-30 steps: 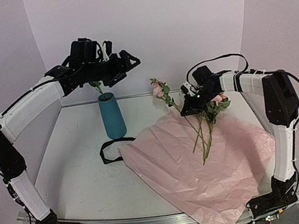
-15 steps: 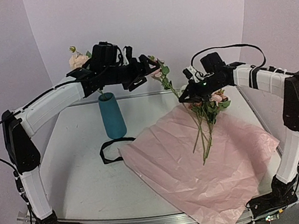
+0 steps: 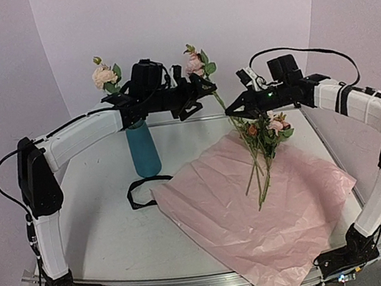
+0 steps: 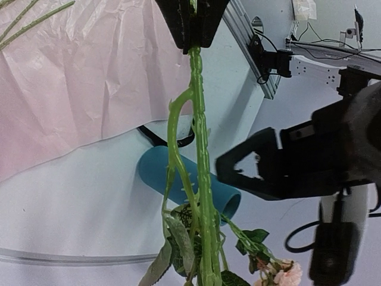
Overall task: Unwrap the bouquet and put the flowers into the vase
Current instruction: Pick up the fake flower from the wrapping paper, then insert the fake flower into the vase.
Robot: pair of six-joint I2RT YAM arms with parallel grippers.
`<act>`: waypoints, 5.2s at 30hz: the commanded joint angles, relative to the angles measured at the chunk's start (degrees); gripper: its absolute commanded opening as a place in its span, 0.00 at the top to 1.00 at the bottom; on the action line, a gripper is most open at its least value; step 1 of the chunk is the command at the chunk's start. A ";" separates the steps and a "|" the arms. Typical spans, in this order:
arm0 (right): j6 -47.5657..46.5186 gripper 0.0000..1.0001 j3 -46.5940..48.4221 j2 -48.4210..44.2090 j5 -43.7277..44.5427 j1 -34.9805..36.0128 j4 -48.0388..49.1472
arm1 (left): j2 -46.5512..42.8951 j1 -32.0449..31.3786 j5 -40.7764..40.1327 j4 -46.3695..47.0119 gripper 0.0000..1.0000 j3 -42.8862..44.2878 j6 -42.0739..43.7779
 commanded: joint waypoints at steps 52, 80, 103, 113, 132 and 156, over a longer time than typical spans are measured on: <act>3.18 0.76 0.75 -1.29 -7.17 1.21 6.25 | 2.02 -1.18 4.54 11.29 1.00 1.26 -3.90; 0.76 0.02 -2.22 -8.32 8.47 1.18 2.75 | -22.77 3.13 -29.59 -0.25 1.00 -7.41 35.35; -1.34 0.02 1.80 -4.43 8.36 1.17 2.60 | -22.85 11.25 -38.15 2.22 1.00 -1.89 46.53; -2.33 0.02 3.90 -3.22 7.86 1.15 2.47 | -21.34 11.42 -37.89 6.01 1.00 -5.30 49.77; -1.97 0.02 4.46 -2.43 7.47 1.15 2.47 | -17.61 11.44 -37.63 9.16 1.00 -13.20 50.15; -1.70 0.02 4.98 -0.93 7.08 1.16 2.47 | -15.21 11.44 -42.48 8.56 0.92 -24.67 42.06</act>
